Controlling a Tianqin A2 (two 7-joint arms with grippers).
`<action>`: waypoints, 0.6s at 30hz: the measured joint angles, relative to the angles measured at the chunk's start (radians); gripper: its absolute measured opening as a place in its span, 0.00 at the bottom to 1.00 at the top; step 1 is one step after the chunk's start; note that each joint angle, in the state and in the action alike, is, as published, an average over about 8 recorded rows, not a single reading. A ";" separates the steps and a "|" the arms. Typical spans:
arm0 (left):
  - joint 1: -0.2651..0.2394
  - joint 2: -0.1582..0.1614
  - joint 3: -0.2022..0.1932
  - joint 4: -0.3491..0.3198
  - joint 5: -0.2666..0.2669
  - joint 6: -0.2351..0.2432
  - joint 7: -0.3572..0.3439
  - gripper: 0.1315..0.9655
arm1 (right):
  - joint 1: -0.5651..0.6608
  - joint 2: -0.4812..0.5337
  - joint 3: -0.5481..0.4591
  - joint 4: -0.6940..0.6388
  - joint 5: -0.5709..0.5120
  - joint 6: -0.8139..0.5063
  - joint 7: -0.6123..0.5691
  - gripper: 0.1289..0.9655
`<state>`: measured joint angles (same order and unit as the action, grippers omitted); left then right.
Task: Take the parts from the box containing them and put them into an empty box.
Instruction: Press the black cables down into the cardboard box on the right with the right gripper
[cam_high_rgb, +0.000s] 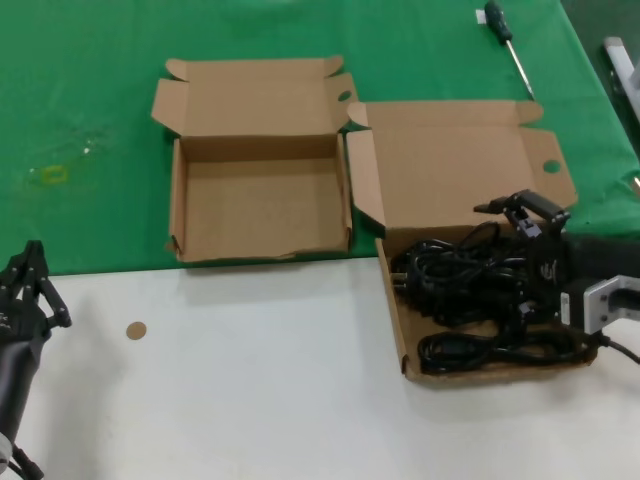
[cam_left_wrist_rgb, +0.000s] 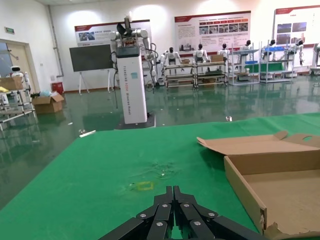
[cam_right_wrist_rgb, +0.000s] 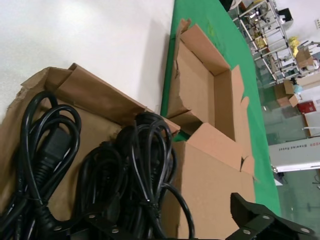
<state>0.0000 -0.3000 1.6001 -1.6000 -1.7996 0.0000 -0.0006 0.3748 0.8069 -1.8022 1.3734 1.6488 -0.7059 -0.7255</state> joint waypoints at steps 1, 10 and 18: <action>0.000 0.000 0.000 0.000 0.000 0.000 0.000 0.02 | 0.001 -0.003 -0.001 -0.003 -0.002 0.001 -0.003 0.84; 0.000 0.000 0.000 0.000 0.000 0.000 0.000 0.02 | 0.013 -0.023 -0.014 -0.022 -0.023 0.017 -0.003 0.66; 0.000 0.000 0.000 0.000 0.000 0.000 0.000 0.02 | 0.019 -0.032 -0.024 -0.032 -0.039 0.027 -0.001 0.43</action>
<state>0.0000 -0.3000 1.6001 -1.6000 -1.7996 0.0000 -0.0003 0.3938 0.7746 -1.8262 1.3414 1.6100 -0.6788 -0.7264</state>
